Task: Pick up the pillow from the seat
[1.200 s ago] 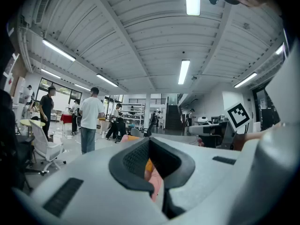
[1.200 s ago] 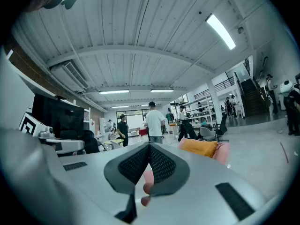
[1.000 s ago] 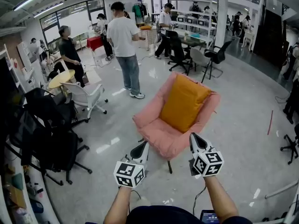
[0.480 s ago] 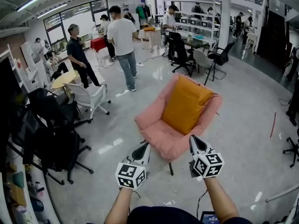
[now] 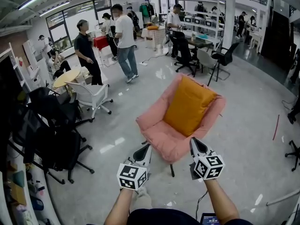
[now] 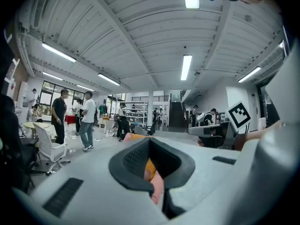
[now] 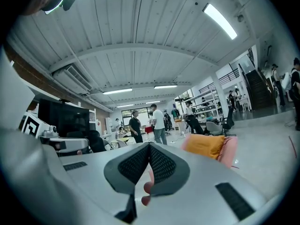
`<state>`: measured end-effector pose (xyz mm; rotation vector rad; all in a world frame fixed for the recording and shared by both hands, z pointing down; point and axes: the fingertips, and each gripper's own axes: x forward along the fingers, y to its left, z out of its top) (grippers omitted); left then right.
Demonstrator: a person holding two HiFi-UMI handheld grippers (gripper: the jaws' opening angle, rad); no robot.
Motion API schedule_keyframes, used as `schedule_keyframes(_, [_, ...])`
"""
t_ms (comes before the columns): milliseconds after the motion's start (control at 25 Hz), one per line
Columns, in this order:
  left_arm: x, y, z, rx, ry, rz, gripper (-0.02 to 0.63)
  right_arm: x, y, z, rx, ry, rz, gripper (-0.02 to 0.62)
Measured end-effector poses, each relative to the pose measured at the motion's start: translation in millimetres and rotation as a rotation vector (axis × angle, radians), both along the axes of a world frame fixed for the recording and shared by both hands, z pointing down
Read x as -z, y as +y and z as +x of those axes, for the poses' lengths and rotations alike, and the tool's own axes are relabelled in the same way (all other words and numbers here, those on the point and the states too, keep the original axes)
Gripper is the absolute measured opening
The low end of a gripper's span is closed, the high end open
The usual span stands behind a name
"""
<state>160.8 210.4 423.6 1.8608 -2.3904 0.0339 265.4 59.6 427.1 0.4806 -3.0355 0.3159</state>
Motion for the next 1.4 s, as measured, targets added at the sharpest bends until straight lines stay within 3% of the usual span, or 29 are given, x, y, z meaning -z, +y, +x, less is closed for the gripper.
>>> schedule_keyframes(640, [-5.4, -44.0, -60.8, -0.02, 0.009, -0.009, 0.003, -4.9, -36.5, -63.2, -0.005, 0.016, 0.002, 0.017])
schedule_keyframes(1400, [15.6, -93.8, -180.6, -0.1, 0.005, 0.007, 0.003, 16.4, -83.2, -179.6, -0.057, 0.017, 0.013, 0.017])
